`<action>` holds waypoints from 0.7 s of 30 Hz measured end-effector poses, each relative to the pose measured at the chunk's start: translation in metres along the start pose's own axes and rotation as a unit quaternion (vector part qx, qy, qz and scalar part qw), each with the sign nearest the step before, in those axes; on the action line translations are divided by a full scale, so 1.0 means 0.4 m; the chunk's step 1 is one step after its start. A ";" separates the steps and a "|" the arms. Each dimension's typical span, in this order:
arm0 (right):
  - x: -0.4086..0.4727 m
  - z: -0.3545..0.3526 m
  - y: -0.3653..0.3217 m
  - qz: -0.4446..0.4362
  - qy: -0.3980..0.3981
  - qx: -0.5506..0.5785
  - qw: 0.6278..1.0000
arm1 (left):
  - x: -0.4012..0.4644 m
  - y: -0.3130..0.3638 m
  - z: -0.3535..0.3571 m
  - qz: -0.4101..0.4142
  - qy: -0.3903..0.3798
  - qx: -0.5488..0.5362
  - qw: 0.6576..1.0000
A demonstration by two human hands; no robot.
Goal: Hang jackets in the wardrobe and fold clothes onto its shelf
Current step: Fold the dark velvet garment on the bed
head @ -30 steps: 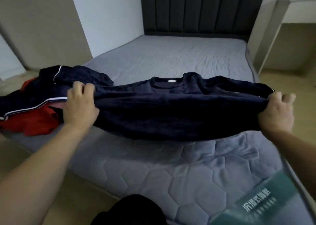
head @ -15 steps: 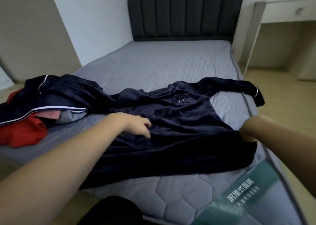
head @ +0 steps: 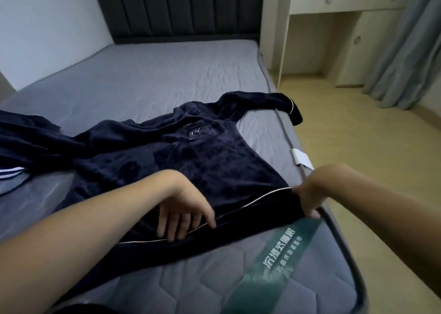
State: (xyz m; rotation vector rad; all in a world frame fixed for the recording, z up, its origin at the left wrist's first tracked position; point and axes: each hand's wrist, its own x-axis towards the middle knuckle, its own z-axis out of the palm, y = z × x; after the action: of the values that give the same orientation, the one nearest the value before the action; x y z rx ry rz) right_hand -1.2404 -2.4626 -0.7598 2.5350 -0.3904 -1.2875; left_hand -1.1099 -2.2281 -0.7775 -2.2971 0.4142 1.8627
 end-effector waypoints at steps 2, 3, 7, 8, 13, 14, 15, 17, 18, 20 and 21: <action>0.007 -0.107 -0.010 0.008 0.049 -0.006 0.999 | 0.007 -0.027 -0.082 0.102 0.139 -0.063 0.983; 0.027 -0.155 -0.015 0.003 0.121 0.021 0.992 | 0.024 -0.048 -0.122 0.121 0.263 -0.052 0.956; 0.183 -0.287 -0.146 -0.077 0.359 0.226 0.902 | 0.173 -0.195 -0.155 0.003 0.520 0.027 0.854; 0.232 -0.308 -0.201 -0.099 0.370 0.230 0.895 | 0.221 -0.232 -0.143 -0.006 0.491 0.030 0.871; 0.461 -0.375 -0.303 -0.073 0.343 0.274 0.896 | 0.309 -0.347 -0.222 0.034 0.490 0.020 0.871; 0.502 -0.383 -0.302 -0.053 0.337 0.294 0.893 | 0.303 -0.373 -0.274 -0.001 0.513 0.013 0.858; 0.540 -0.393 -0.298 -0.033 0.337 0.314 0.887 | 0.295 -0.399 -0.334 -0.044 0.543 -0.017 0.838; 0.607 -0.409 -0.294 -0.014 0.346 0.339 0.874 | 0.276 -0.437 -0.455 -0.112 0.621 -0.089 0.771; 0.635 -0.414 -0.297 -0.013 0.364 0.335 0.869 | 0.268 -0.442 -0.511 -0.123 0.671 -0.084 0.726; 0.678 -0.423 -0.303 -0.013 0.437 0.326 0.838 | 0.264 -0.425 -0.621 -0.075 0.772 -0.023 0.631; 0.694 -0.433 -0.298 -0.005 0.483 0.335 0.809 | 0.267 -0.406 -0.678 -0.030 0.794 -0.005 0.607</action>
State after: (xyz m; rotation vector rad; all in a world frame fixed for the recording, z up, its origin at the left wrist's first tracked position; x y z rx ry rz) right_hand -0.9277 -2.4307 -0.9097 3.3027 -0.6404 0.3652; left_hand -0.7867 -2.1651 -0.8320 -3.1242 0.3856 -0.7539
